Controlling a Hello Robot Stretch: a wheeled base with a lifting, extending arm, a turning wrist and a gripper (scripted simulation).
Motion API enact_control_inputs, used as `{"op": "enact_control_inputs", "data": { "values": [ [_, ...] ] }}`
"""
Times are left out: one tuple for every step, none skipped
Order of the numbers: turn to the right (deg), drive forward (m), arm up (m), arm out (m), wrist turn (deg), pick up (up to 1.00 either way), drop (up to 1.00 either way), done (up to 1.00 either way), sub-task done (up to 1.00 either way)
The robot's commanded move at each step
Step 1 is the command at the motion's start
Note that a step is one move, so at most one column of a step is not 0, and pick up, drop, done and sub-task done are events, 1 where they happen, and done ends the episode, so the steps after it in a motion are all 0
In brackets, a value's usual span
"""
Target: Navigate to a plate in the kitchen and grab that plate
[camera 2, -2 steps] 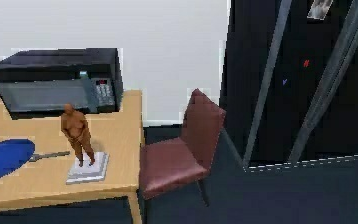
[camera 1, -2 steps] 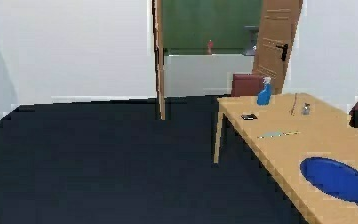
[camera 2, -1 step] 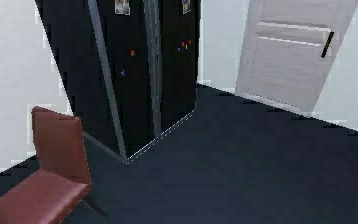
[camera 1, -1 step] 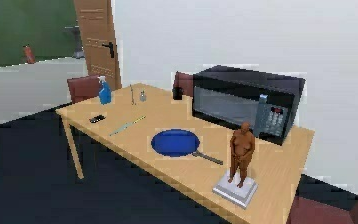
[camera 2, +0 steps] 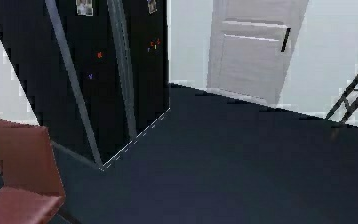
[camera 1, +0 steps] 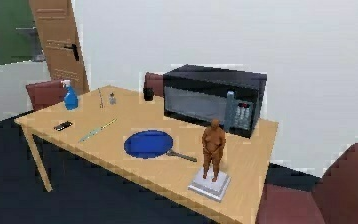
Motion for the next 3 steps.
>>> {"op": "enact_control_inputs", "data": {
  "values": [
    [0.0, 0.30, 0.00, 0.00, 0.0, 0.00, 0.00, 0.00, 0.00],
    [-45.0, 0.00, 0.00, 0.00, 0.0, 0.00, 0.00, 0.00, 0.00],
    [-45.0, 0.00, 0.00, 0.00, 0.0, 0.00, 0.00, 0.00, 0.00]
  ]
}}
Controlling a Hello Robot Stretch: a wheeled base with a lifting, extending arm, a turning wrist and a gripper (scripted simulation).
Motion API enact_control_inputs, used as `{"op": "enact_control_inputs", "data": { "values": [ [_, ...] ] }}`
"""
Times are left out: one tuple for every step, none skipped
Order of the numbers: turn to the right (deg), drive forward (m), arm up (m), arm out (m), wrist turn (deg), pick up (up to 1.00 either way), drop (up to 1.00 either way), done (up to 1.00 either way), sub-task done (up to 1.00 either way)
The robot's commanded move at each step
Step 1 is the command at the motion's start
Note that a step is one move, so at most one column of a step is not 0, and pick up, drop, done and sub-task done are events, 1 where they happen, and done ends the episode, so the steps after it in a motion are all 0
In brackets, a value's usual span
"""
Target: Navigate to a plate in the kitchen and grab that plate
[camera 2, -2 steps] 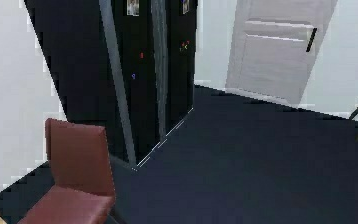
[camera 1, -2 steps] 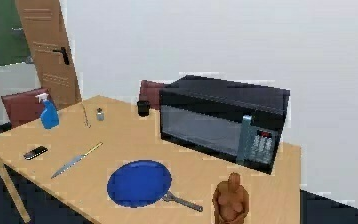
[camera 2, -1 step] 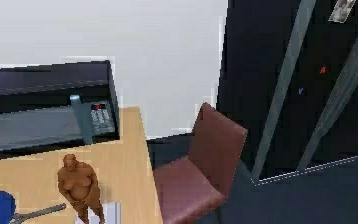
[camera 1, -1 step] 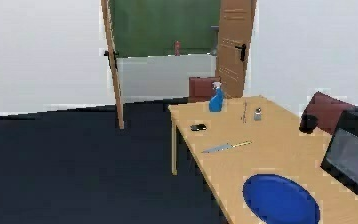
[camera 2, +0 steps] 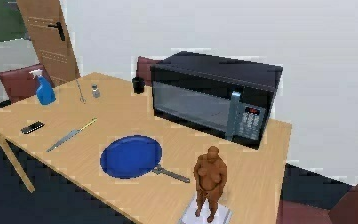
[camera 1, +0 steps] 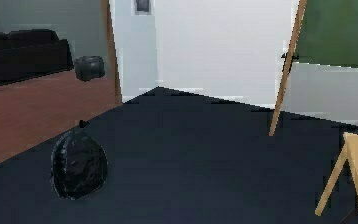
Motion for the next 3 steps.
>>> {"op": "enact_control_inputs", "data": {
  "values": [
    [-12.0, 0.00, 0.00, 0.00, 0.0, 0.00, 0.00, 0.00, 0.00],
    [0.0, 0.00, 0.50, 0.00, 0.0, 0.00, 0.00, 0.00, 0.00],
    [0.0, 0.00, 0.34, 0.00, 0.0, 0.00, 0.00, 0.00, 0.00]
  ]
}}
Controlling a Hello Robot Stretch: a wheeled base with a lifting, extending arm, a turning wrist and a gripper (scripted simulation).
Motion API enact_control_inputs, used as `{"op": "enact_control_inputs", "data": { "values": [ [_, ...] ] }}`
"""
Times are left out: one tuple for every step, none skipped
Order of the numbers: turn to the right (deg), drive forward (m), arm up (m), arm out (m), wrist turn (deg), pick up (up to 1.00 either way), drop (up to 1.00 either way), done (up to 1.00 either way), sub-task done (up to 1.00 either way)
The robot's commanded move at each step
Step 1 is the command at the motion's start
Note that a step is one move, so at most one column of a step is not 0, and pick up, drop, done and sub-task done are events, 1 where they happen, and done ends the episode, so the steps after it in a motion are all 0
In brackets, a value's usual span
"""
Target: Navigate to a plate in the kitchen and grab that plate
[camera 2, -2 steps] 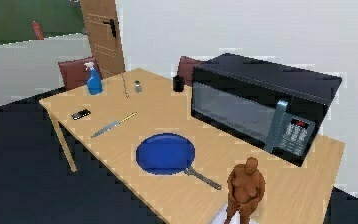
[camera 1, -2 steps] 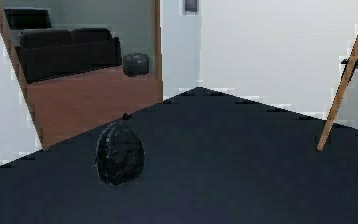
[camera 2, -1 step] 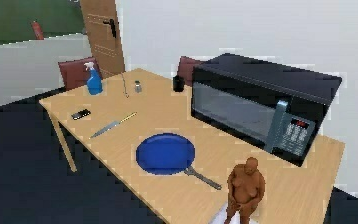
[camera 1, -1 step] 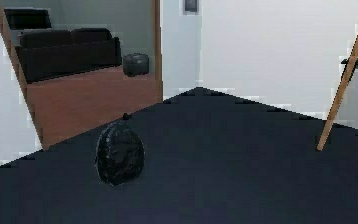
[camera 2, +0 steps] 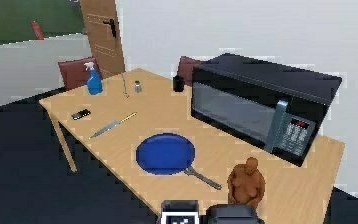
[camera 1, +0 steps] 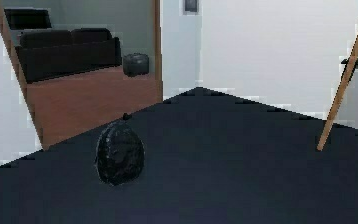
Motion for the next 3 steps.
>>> {"op": "enact_control_inputs", "data": {
  "values": [
    [0.0, 0.00, 0.00, 0.30, 0.0, 0.00, 0.00, 0.00, 0.00],
    [0.0, 0.00, 0.00, 0.00, 45.0, 0.00, 0.00, 0.00, 0.00],
    [0.0, 0.00, 0.00, 0.00, 45.0, 0.00, 0.00, 0.00, 0.00]
  ]
}}
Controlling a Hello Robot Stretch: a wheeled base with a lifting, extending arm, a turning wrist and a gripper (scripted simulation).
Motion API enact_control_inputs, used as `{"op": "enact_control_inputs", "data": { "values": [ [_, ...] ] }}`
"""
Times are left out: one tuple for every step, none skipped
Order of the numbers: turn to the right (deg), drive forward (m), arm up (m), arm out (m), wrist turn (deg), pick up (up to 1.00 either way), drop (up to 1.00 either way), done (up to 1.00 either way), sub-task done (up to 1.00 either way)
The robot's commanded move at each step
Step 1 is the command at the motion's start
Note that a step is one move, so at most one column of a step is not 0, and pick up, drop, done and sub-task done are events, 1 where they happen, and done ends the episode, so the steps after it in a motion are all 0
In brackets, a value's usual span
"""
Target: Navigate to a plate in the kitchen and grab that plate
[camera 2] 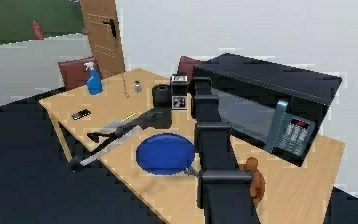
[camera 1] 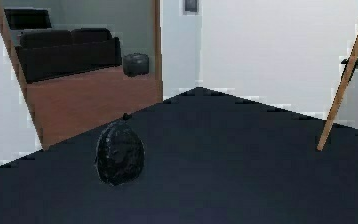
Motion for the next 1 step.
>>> {"op": "enact_control_inputs", "data": {
  "values": [
    [0.0, 0.00, 0.00, 0.00, 45.0, 0.00, 0.00, 0.00, 0.00]
  ]
}}
